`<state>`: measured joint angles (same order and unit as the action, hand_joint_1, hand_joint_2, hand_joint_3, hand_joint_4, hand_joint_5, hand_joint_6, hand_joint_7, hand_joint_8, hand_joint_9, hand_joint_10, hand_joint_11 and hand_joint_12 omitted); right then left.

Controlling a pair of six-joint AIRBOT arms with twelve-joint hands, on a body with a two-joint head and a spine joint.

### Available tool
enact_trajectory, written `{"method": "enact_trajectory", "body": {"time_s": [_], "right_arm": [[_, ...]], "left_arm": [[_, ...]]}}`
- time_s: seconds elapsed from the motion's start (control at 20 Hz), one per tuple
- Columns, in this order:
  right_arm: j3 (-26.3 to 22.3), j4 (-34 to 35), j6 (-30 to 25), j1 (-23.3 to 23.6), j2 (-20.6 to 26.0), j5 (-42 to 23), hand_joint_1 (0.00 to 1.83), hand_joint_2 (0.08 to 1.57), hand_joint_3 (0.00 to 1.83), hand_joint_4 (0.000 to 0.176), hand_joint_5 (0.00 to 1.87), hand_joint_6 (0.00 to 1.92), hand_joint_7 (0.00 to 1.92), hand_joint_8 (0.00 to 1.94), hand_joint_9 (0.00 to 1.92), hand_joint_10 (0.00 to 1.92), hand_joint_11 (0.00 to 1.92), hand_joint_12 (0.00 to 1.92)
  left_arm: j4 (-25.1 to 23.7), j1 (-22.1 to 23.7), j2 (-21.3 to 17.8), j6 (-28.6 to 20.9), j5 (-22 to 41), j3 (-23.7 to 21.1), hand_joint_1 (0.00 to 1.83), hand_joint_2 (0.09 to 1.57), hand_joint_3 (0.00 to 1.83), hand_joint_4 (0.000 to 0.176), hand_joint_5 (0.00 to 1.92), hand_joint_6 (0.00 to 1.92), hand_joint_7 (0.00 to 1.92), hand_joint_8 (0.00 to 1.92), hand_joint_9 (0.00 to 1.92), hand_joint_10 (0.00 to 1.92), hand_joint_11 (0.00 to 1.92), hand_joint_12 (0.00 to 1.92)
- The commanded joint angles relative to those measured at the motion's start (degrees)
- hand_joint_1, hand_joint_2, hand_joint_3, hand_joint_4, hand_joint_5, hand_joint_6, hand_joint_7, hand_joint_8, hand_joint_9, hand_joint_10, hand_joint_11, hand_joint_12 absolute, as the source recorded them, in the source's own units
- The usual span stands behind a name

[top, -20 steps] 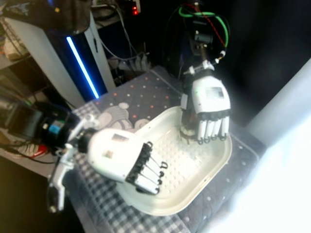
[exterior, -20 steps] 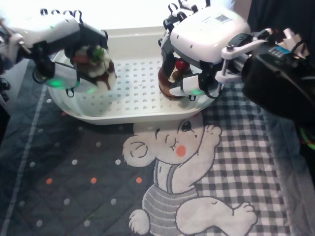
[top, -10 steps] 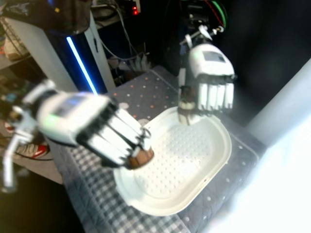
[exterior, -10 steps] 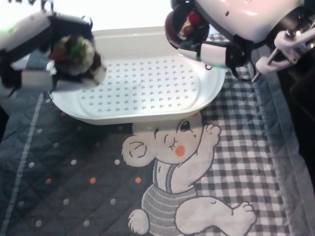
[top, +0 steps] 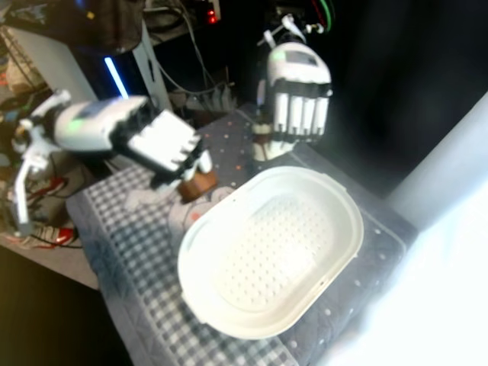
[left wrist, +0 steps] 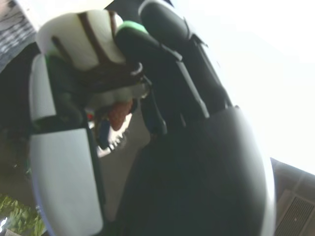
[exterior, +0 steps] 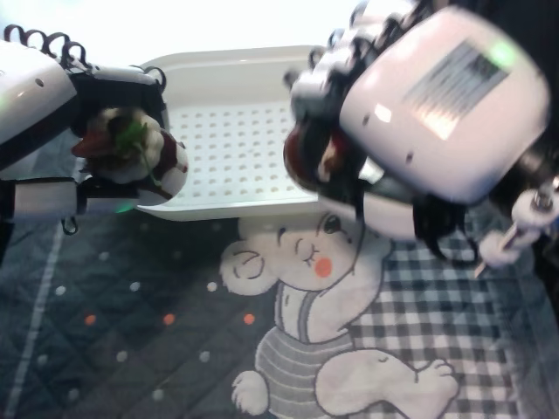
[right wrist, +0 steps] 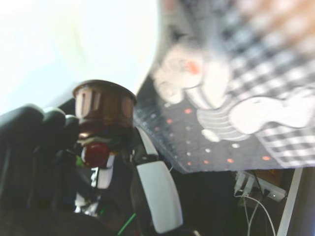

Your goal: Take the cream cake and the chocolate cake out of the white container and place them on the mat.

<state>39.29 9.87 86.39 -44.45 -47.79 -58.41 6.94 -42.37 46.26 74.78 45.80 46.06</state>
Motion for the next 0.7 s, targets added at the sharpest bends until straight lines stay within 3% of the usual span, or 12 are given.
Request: {"method": "enact_trajectory", "body": {"time_s": [0.0, 0.1, 0.15, 0.2, 0.25, 0.3, 0.35, 0.4, 0.45, 0.5, 0.55, 0.65], "right_arm": [[-0.86, -2.01, 0.26, -0.06, -0.36, -7.45, 1.28, 1.09, 0.00, 0.000, 1.08, 0.72, 1.05, 1.09, 0.70, 1.38, 0.41, 1.81], [-2.15, -2.01, 0.26, -2.12, -0.38, -7.63, 1.28, 1.08, 0.00, 0.000, 1.18, 0.52, 1.01, 1.15, 0.71, 1.38, 0.43, 1.80], [-2.97, -1.51, 0.25, -3.85, -0.39, -7.70, 1.28, 1.07, 0.00, 0.000, 1.16, 0.58, 1.05, 1.08, 0.74, 1.30, 0.45, 1.73], [-3.56, -0.86, 0.23, -5.34, -0.40, -7.75, 1.28, 1.07, 0.00, 0.000, 1.16, 0.58, 1.05, 1.08, 0.74, 1.30, 0.45, 1.73], [-3.99, -0.46, 0.16, -6.30, -0.40, -7.79, 1.28, 1.07, 0.00, 0.000, 1.12, 0.64, 1.09, 1.02, 0.76, 1.24, 0.44, 1.72], [-4.76, -0.20, -0.89, -7.92, -0.40, -7.79, 1.28, 1.07, 0.00, 0.000, 1.11, 0.60, 1.06, 1.10, 0.74, 1.31, 0.45, 1.82], [-5.24, -0.21, -2.47, -9.17, -0.41, -7.79, 1.28, 1.08, 0.00, 0.000, 1.06, 0.69, 1.06, 1.11, 0.69, 1.39, 0.45, 1.87], [-5.80, -0.22, -3.81, -10.23, -0.41, -7.81, 1.28, 1.06, 0.00, 0.000, 1.09, 0.69, 1.12, 0.98, 0.75, 1.37, 0.54, 1.82], [-6.08, -0.22, -4.83, -10.88, -0.45, -7.81, 1.28, 1.06, 0.00, 0.000, 1.09, 0.69, 1.12, 0.98, 0.75, 1.37, 0.54, 1.82], [-6.30, -0.24, -6.30, -11.77, -0.57, -7.80, 1.27, 1.07, 0.00, 0.000, 1.11, 0.68, 1.06, 1.06, 0.73, 1.48, 0.54, 1.87], [-6.58, -0.27, -8.55, -13.42, -0.65, -7.80, 1.27, 1.08, 0.00, 0.000, 1.11, 0.67, 1.04, 1.12, 0.71, 1.49, 0.51, 1.89], [-6.64, -0.26, -10.91, -15.04, -0.78, -7.80, 1.28, 1.08, 0.00, 0.000, 1.10, 0.65, 1.03, 1.16, 0.70, 1.50, 0.51, 1.91]], "left_arm": [[-0.97, -0.38, -0.34, -0.13, 6.58, -0.67, 1.17, 1.24, 0.00, 0.000, 0.65, 1.33, 0.84, 1.37, 0.81, 1.08, 0.67, 1.54], [-1.23, -3.52, -1.33, -0.13, 7.66, -2.72, 1.16, 1.25, 0.00, 0.000, 0.65, 1.37, 0.83, 1.35, 0.75, 1.05, 0.57, 1.57], [-1.79, -4.77, -1.82, -0.14, 7.37, -3.98, 1.30, 1.23, 0.00, 0.000, 0.65, 1.34, 0.81, 1.26, 0.74, 1.44, 0.57, 1.57], [-2.48, -5.31, -2.02, -0.16, 6.63, -4.85, 1.30, 1.23, 0.00, 0.000, 0.65, 1.34, 0.81, 1.26, 0.74, 1.44, 0.57, 1.57], [-2.93, -5.60, -2.02, -0.17, 6.01, -5.33, 1.18, 1.24, 0.00, 0.000, 0.66, 1.38, 0.82, 1.31, 0.71, 1.25, 0.50, 1.63], [-3.53, -5.99, -1.80, -0.17, 4.84, -5.94, 1.30, 1.24, 0.00, 0.000, 0.65, 1.34, 0.81, 1.30, 0.69, 1.51, 0.44, 1.66], [-3.71, -6.46, -1.35, -0.28, 3.98, -6.21, 1.17, 1.25, 0.00, 0.000, 0.66, 1.33, 0.83, 1.39, 0.72, 1.22, 0.44, 1.67], [-3.98, -7.07, -0.85, -1.12, 3.01, -6.27, 1.18, 1.25, 0.00, 0.000, 0.66, 1.31, 0.83, 1.39, 0.75, 1.21, 0.46, 1.70], [-4.38, -7.71, -0.54, -2.61, 2.47, -6.27, 1.18, 1.25, 0.00, 0.000, 0.66, 1.31, 0.83, 1.39, 0.75, 1.21, 0.46, 1.70], [-4.77, -8.39, -0.34, -3.92, 2.10, -6.26, 1.20, 1.24, 0.00, 0.000, 0.68, 1.25, 0.84, 1.43, 0.76, 1.44, 0.53, 1.83], [-5.31, -9.23, 0.09, -5.40, 1.30, -6.24, 1.17, 1.24, 0.00, 0.000, 0.68, 1.31, 0.83, 1.38, 0.73, 1.35, 0.49, 1.81], [-6.06, -9.52, 0.67, -6.55, -0.14, -6.13, 1.16, 1.25, 0.00, 0.000, 0.66, 1.34, 0.81, 1.40, 0.71, 1.34, 0.46, 1.82]]}}
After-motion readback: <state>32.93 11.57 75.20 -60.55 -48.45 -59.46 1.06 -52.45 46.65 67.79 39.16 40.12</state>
